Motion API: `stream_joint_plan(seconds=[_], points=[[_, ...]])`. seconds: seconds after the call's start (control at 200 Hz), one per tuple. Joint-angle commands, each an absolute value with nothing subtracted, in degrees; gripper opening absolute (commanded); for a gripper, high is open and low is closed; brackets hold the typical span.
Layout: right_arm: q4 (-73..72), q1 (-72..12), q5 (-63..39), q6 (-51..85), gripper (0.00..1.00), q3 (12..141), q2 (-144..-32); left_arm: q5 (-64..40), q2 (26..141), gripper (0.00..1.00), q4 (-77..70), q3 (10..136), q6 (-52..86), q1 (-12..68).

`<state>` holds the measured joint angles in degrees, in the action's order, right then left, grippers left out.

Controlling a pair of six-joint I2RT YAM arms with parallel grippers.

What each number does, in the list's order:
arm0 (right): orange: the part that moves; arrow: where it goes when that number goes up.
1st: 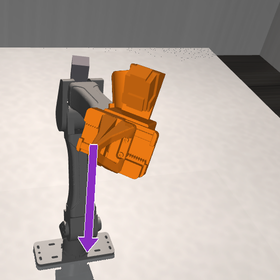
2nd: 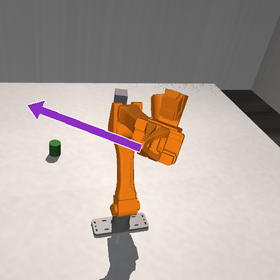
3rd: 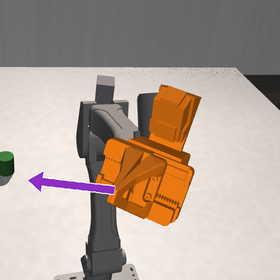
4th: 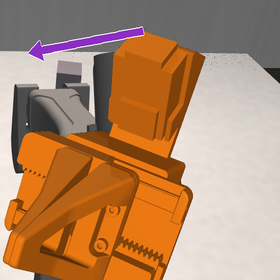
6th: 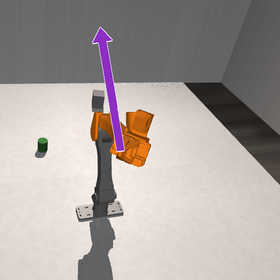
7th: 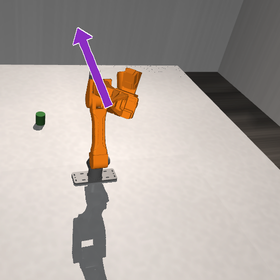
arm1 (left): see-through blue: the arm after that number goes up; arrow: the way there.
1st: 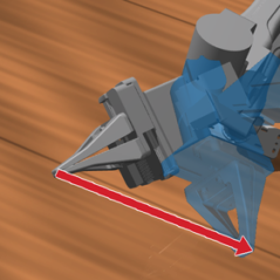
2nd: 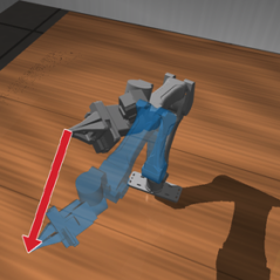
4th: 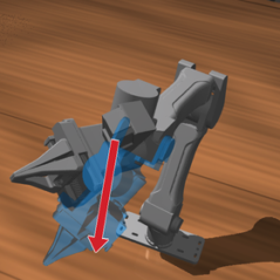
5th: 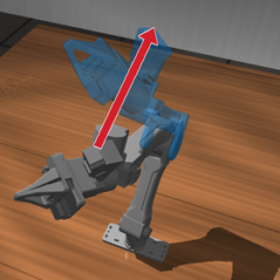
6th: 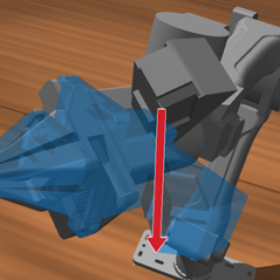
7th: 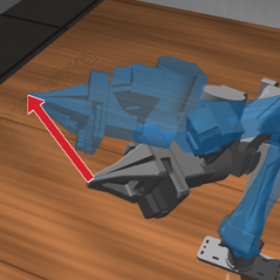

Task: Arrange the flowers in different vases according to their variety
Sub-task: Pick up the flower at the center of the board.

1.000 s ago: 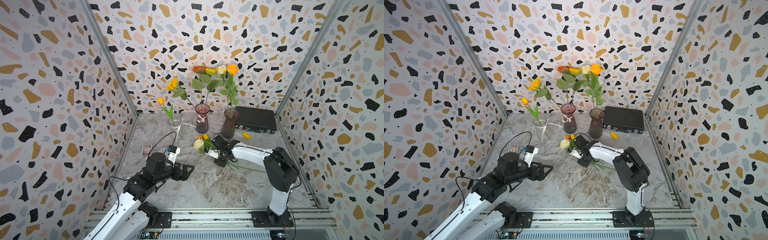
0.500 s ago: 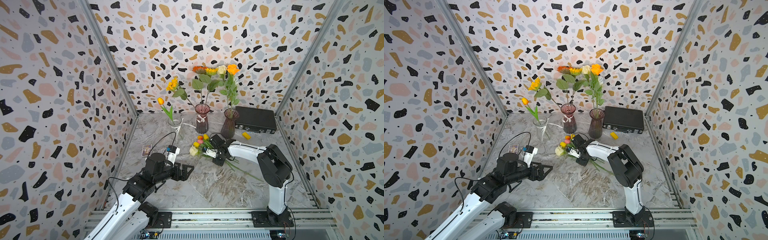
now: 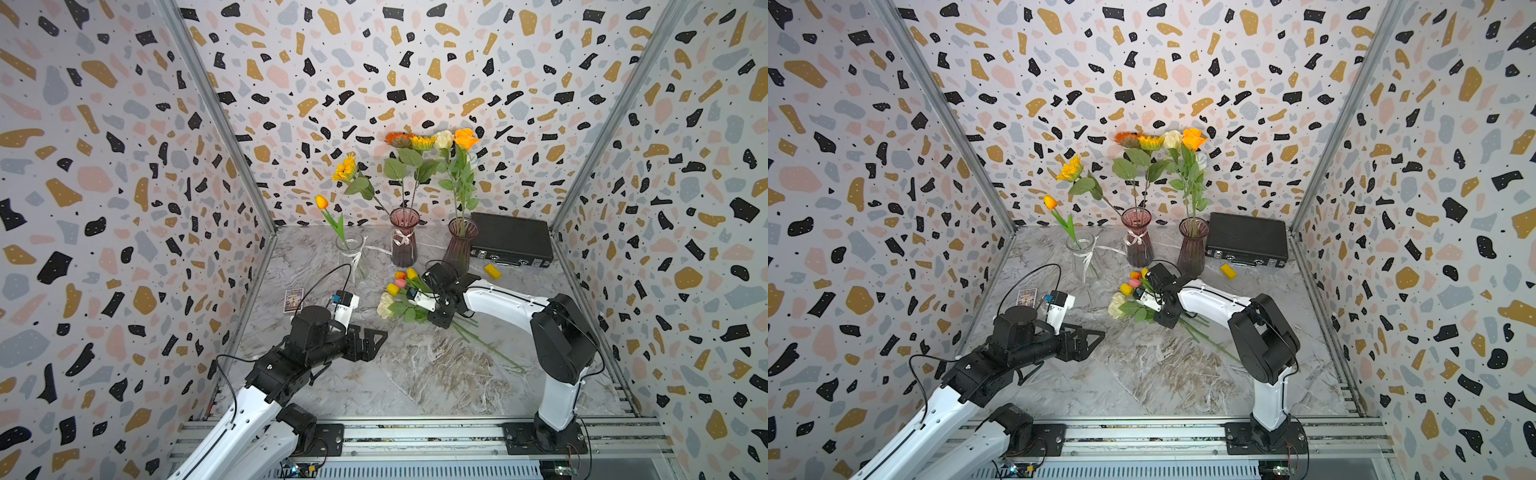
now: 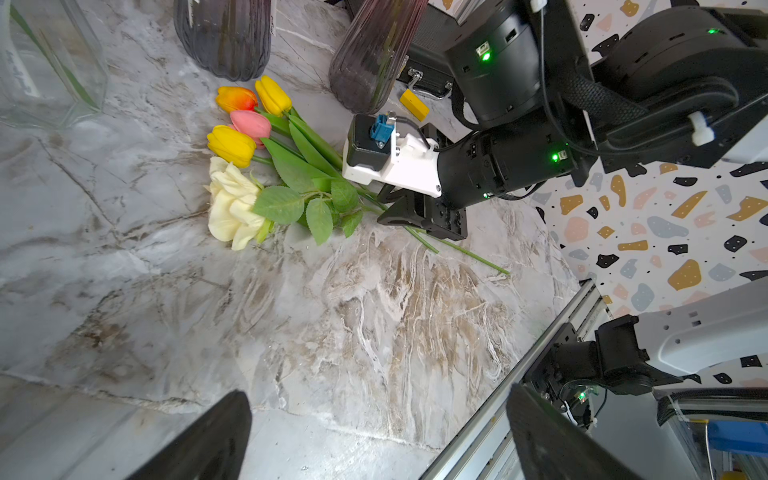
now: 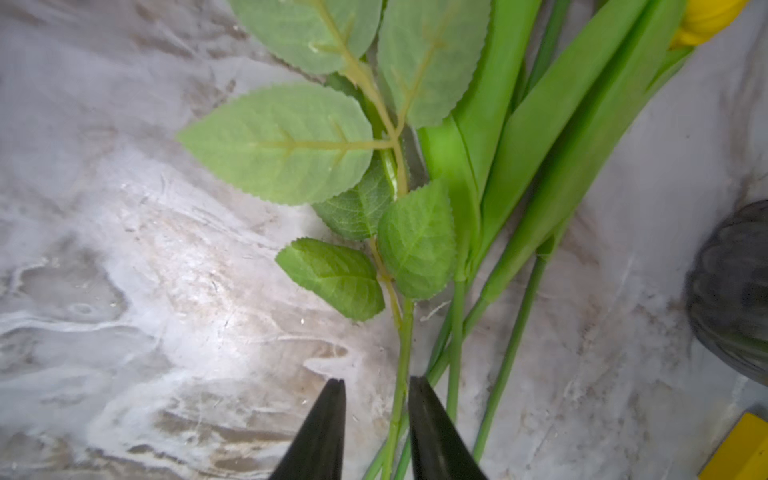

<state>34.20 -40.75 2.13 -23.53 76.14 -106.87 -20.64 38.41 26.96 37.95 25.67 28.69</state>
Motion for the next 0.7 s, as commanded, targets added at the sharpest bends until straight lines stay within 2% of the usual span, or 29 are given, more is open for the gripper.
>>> stream_joint_plan(seconds=[0.0, 0.696], points=[[37.0, -40.3, 2.4, -24.4, 0.32, 77.5, -107.2, -20.5, 37.8, 1.0, 26.0, 37.9, 24.9, 29.0], [36.7, -37.4, -0.5, -24.4, 0.31, 78.7, -111.3, -20.0, 37.4, 1.0, 26.5, 37.9, 24.8, 29.0]])
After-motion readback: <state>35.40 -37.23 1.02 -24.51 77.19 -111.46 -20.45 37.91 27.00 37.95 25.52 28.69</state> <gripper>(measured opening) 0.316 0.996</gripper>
